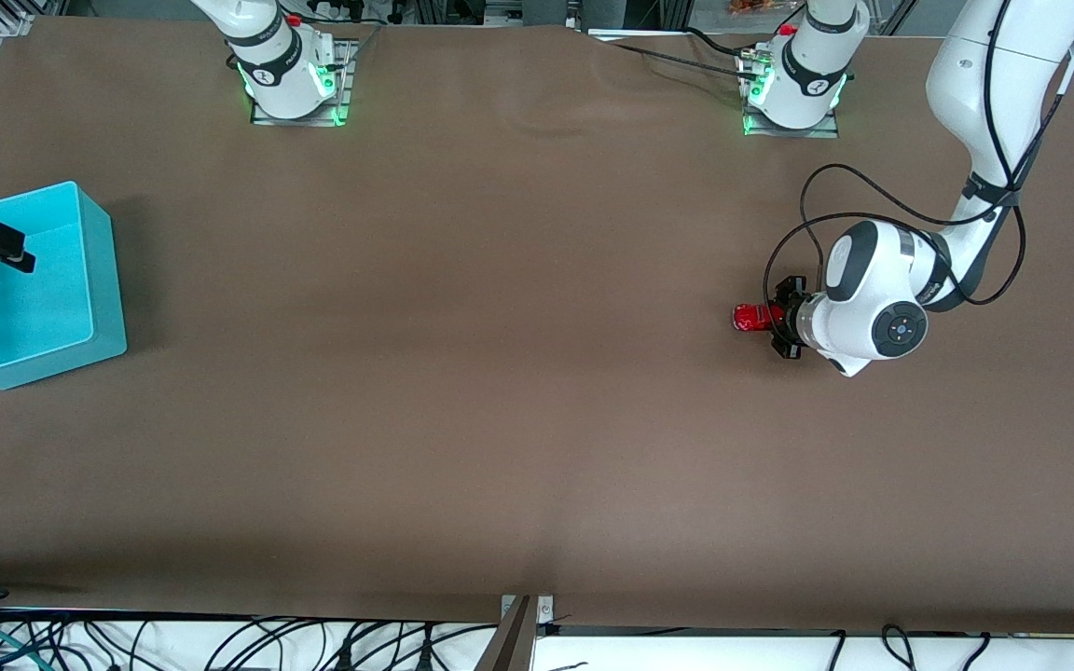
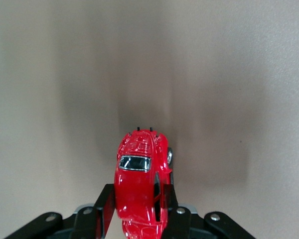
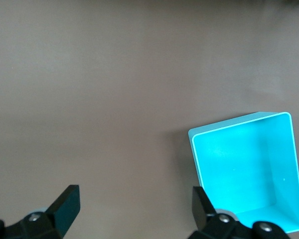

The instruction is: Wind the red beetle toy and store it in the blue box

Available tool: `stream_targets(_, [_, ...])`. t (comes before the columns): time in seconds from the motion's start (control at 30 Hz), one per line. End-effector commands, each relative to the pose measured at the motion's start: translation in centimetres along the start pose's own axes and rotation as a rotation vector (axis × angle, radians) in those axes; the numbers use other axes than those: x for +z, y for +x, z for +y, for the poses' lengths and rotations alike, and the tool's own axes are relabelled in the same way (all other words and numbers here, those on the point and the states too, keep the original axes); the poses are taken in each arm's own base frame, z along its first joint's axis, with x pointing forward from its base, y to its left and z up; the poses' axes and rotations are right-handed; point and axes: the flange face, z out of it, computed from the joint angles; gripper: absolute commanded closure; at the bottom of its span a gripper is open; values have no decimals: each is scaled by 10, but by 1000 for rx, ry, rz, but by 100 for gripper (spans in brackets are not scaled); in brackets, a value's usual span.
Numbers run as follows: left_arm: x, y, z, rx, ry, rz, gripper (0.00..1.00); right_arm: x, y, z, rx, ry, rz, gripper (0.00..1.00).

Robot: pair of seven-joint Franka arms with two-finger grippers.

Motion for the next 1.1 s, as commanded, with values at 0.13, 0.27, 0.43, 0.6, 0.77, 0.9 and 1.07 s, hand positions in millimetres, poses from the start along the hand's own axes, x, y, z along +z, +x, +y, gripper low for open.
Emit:
stream_targets(0.13, [18,42,16,26,16,11,100,-6,3,1,7,1,13,0])
stream_targets(0.27, [25,50,17,21,26,14,100,-6,3,0,6,1,13,0])
stream_targets(0.43, [29,73,23,-3,28,39,100,-6,3,1,7,1,13,0])
stream_targets(0.6, [34,87,30,-4,31,65,100,-6,2,2,5,0,13,0])
stream_targets(0.77, [38,103,33,15,38,79,100,-6,2,2,7,1,13,0])
stream_targets(0.9, [38,115,33,31,39,82,100,-6,2,2,7,0,13,0])
stream_targets(1.07, [37,131,31,55,42,87,100,-6,2,3,9,1,13,0])
